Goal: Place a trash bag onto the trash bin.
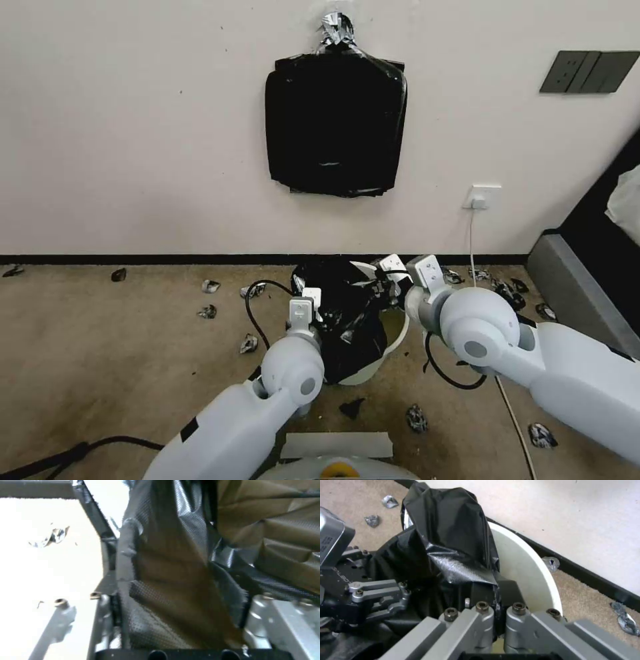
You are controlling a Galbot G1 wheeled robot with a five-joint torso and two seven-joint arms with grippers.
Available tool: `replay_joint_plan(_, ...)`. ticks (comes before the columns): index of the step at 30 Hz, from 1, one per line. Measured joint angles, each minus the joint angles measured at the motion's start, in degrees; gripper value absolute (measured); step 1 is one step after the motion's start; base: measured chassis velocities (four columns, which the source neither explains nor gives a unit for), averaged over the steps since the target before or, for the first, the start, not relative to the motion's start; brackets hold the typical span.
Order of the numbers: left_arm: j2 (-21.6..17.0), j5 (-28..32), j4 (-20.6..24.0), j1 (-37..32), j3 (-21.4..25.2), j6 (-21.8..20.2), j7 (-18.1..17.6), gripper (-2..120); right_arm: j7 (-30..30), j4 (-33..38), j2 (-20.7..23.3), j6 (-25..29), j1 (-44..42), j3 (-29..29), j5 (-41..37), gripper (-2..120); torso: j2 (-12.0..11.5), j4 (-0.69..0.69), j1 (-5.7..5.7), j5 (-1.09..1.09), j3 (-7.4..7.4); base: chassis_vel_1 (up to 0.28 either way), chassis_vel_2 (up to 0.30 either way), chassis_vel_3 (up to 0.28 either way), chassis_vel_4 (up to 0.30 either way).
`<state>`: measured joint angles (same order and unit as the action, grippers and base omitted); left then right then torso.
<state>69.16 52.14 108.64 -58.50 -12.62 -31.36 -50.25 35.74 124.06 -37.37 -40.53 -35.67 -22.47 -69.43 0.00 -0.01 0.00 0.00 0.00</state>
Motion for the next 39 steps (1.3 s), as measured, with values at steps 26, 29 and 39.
replay_joint_plan(26, -2.8, 10.5, 3.7, -0.9, 4.1, 0.5, -4.8, 4, -3.5, 0.7, -0.8, 4.6, -1.3, 1.1, 6.4, 0, 0.0, 0.01, 0.00, -0.01, 0.00, 0.000, 0.000, 0.000, 0.000)
replay_joint_plan(29, -4.0, 9.1, 5.4, -1.7, 4.7, 1.4, -2.9, 4, -4.8, 1.0, -0.7, 6.5, -1.0, 1.3, 10.5, 0, 0.0, 0.00, 0.00, -0.01, 0.00, 0.000, 0.000, 0.000, 0.000)
replay_joint_plan(39, -13.1, -2.9, 16.3, -7.4, 9.8, 6.5, 11.7, 4, -9.4, -3.3, 2.7, 10.8, 2.5, 2.5, 22.1, 0, 0.0, 0.01, 0.00, 0.00, 0.00, 0.000, 0.000, 0.000, 0.000)
